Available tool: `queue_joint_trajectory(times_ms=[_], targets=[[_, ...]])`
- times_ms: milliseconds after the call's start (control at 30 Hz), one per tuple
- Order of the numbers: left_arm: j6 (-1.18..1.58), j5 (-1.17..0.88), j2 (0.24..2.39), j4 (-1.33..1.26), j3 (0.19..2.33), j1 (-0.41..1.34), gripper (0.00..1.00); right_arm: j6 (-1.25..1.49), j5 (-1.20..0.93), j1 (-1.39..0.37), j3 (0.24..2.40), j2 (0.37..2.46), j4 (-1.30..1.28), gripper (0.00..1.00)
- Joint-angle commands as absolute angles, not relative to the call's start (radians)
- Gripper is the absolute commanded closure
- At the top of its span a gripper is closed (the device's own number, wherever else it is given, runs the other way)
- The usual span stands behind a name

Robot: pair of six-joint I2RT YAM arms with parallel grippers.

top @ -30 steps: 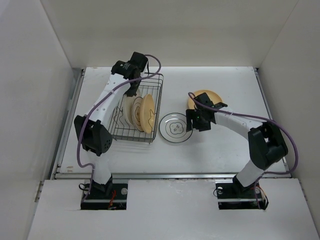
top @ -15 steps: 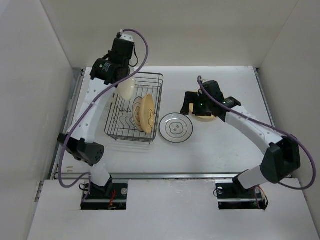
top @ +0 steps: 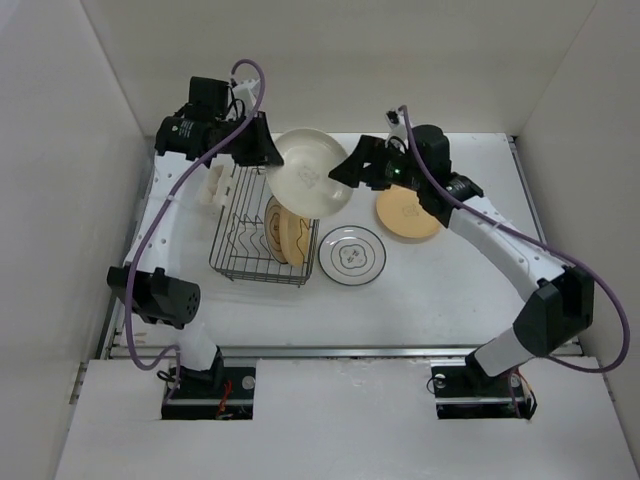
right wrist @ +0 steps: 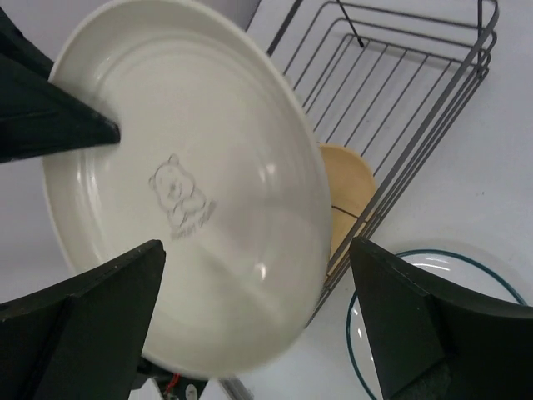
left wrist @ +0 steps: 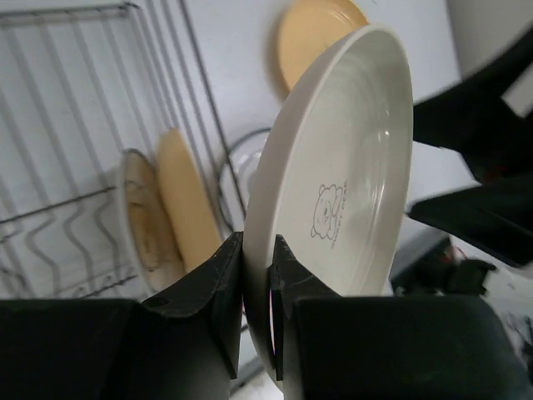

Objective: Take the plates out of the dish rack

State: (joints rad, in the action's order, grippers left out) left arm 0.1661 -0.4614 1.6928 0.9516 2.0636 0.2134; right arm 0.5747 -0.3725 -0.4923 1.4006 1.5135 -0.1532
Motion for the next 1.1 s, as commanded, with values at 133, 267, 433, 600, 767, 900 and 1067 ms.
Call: queue_joint_trajectory(times_ms=[133,267,433,600,767,900,1067], targets=[[0.238,-0.856,1.677,0.844,1.999,0.21,1.0,0.623,-0.411,-0.5,1.404,1.566,-0.097,0.1],[0.238,-0.856,1.677,0.844,1.977,0.21,1.0,0.623,-0.396,-0.5,1.394,1.546,-0.097,0.87],[0.18,-0.672,1.657,0.885,1.968,0.21,0.53,0.623,-0.331,-0.5,1.385,1.514,-0.115,1.0],[0.084,-0.262,1.657,0.98,2.06,0.256,0.0,0.678,-0.16,-0.457,1.385,1.48,-0.21,1.0],[0.049,0.067,1.657,1.014,2.06,0.278,0.0,0.794,0.061,-0.307,1.323,1.421,-0.365,1.0],[-0.026,0.136,1.657,1.058,2.013,0.297,0.0,0.83,0.083,-0.198,1.221,1.37,-0.356,1.0],[-0.069,0.164,1.706,1.104,1.938,0.333,0.0,0.83,0.094,-0.129,1.148,1.419,-0.356,1.0]])
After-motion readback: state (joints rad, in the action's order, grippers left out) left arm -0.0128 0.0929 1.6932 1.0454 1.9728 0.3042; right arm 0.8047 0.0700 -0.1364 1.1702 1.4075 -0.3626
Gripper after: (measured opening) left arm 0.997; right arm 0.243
